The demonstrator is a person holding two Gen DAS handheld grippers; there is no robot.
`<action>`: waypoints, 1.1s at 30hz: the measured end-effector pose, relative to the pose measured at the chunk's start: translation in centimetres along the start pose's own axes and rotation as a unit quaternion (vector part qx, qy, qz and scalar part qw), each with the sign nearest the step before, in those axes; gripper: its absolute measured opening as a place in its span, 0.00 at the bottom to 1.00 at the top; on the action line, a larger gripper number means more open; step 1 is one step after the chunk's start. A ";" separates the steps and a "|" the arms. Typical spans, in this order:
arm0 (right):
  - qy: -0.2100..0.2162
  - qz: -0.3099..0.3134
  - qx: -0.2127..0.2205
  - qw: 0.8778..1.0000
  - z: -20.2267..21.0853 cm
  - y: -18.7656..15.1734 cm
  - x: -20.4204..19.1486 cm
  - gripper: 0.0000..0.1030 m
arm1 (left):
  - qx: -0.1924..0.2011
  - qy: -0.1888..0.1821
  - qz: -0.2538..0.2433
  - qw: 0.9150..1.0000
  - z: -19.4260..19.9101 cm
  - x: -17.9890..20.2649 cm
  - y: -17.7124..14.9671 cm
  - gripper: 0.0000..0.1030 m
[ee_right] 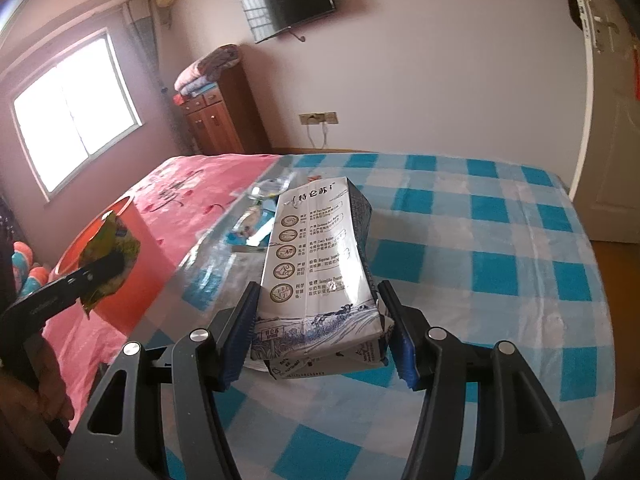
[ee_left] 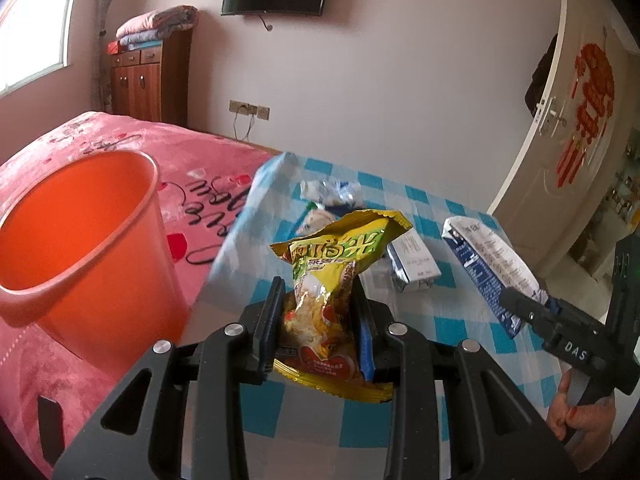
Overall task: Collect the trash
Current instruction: 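Carry snack bag and milk carton over the orange bucket and open both grippers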
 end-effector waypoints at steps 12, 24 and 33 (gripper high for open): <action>0.076 0.063 0.023 0.995 0.2 5.0 -8.6 0.58 | 0.064 0.035 0.031 0.997 4.3 -5.7 5.4 0.33; 0.168 0.167 0.042 0.971 -1.1 9.7 -22.2 0.58 | 0.094 0.112 0.091 0.985 6.6 -15.5 7.4 0.33; 0.200 0.210 0.033 0.956 -4.6 11.0 -28.7 0.58 | 0.078 0.131 0.125 0.980 5.0 -19.9 7.3 0.33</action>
Point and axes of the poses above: each gripper's, at about its wrist camera, not at the fingertips, and z roughly against the way its jaws point, x to its right, y to its top, the point moved 10 cm from there along -z, roughly the way its jaws point, and after that the axes turned 7 degrees about z, right-handed, at the moved point
